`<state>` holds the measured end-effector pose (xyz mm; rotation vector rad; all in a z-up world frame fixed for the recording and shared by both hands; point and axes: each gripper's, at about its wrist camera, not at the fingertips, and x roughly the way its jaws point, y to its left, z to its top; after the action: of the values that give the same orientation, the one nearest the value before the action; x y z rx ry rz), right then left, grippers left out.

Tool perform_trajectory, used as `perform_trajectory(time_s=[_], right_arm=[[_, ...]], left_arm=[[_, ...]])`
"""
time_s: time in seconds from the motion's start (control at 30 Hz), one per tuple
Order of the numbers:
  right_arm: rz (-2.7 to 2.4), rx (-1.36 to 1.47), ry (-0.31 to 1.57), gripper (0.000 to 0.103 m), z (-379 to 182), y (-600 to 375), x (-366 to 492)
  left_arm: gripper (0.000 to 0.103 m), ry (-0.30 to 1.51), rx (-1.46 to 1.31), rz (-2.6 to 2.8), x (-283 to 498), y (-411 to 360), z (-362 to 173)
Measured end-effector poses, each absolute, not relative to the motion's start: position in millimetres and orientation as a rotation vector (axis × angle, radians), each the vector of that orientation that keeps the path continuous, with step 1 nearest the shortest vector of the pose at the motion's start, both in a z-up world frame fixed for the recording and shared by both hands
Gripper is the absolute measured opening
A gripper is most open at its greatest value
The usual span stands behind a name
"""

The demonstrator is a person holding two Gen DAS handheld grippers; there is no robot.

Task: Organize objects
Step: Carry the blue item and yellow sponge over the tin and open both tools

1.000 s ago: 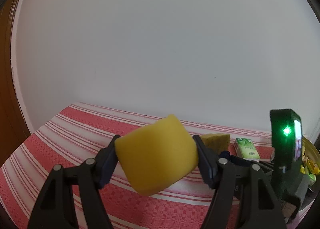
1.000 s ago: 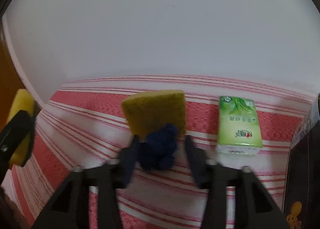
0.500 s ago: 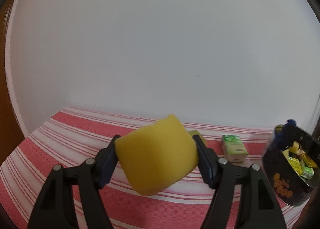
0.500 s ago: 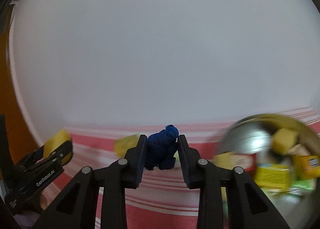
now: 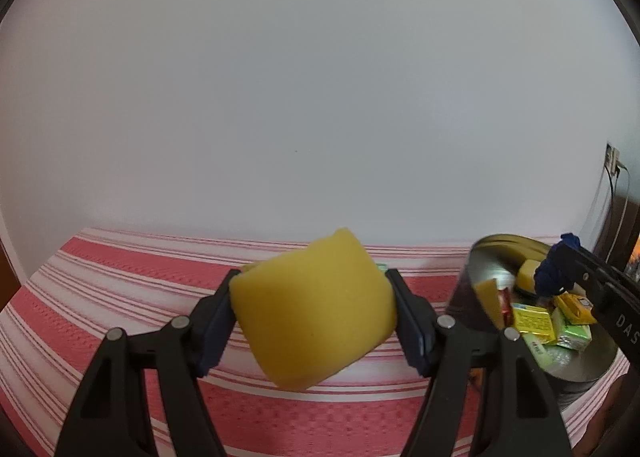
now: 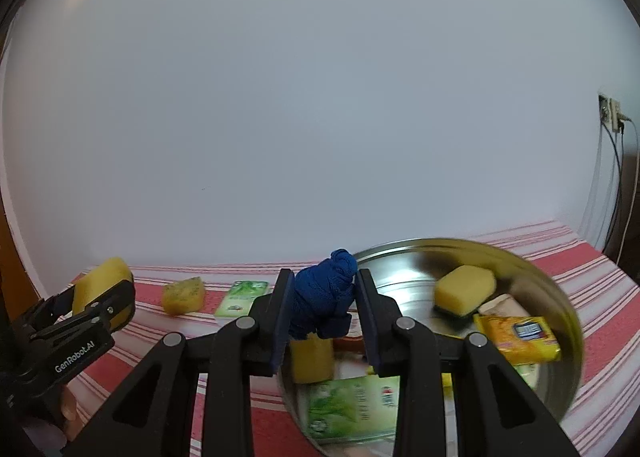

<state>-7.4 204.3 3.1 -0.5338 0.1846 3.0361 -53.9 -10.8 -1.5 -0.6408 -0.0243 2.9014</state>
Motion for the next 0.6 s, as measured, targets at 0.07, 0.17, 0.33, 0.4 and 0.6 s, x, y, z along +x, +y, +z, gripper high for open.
perform_trajectory(time_s=[0.07,0.17,0.33,0.4,0.6], right_arm=[[3.028,-0.523,0.18,0.034,3,211,-4],[3.006,-0.51,0.183,0.034,13,242,11],[2.963,-0.499,0.214,0.034,13,274,14],[2.945,-0.497,0.229,0.034,13,286,15],[2.906,-0.477,0.248,0.034,16,312,20]], left_arm=[[0.07,-0.013,-0.636,2.895,-52,-1,0],[0.07,0.009,-0.628,2.878,-51,18,3],[0.07,0.037,-0.614,2.846,-47,48,5],[0.07,0.048,-0.612,2.828,-47,62,5],[0.07,0.063,-0.608,2.781,-44,89,6]])
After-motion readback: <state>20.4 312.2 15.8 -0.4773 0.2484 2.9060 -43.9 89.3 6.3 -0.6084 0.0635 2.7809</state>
